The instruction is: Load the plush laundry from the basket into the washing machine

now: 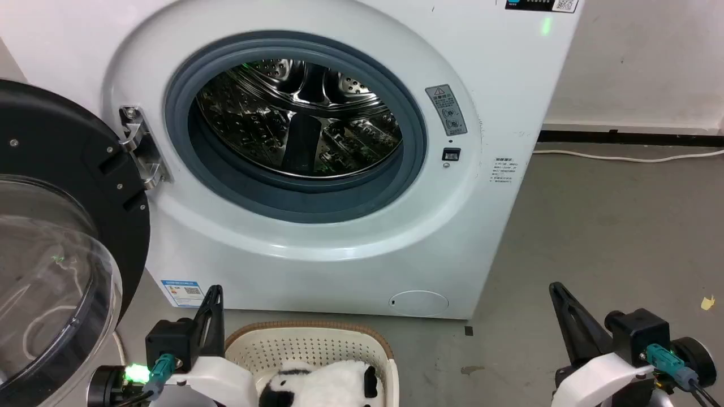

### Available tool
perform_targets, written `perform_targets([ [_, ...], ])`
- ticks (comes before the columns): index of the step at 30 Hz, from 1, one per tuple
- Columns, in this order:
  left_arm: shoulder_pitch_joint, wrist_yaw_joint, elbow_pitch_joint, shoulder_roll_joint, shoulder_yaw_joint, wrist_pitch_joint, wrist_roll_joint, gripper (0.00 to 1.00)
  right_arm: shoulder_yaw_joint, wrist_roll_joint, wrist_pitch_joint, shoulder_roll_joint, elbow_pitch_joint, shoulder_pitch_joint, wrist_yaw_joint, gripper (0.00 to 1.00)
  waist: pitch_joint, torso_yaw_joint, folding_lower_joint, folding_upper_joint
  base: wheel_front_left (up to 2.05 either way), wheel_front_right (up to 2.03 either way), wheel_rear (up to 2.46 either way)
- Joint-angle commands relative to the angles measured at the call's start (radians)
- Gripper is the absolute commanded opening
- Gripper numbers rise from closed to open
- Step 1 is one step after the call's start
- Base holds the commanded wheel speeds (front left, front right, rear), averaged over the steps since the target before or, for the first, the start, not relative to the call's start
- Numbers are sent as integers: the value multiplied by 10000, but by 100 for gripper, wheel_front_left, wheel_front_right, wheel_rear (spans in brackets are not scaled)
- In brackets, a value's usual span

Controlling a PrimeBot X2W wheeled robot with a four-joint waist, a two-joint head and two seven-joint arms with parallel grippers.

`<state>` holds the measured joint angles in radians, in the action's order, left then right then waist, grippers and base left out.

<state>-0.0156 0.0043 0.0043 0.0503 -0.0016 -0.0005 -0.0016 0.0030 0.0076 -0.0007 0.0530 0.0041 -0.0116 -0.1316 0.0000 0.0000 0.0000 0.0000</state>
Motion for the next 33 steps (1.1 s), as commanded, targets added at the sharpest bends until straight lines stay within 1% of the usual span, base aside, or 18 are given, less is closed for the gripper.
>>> perform_targets([
  [1, 156, -43, -43, -1, 16, 5, 16, 0, -30, -76, 7, -28, -41, 116, 9, 0, 0, 0, 0, 0, 0, 0, 0],
  [33, 156, -43, -43, -1, 16, 5, 16, 0, -30, -76, 7, -28, -41, 116, 9, 0, 0, 0, 0, 0, 0, 0, 0],
])
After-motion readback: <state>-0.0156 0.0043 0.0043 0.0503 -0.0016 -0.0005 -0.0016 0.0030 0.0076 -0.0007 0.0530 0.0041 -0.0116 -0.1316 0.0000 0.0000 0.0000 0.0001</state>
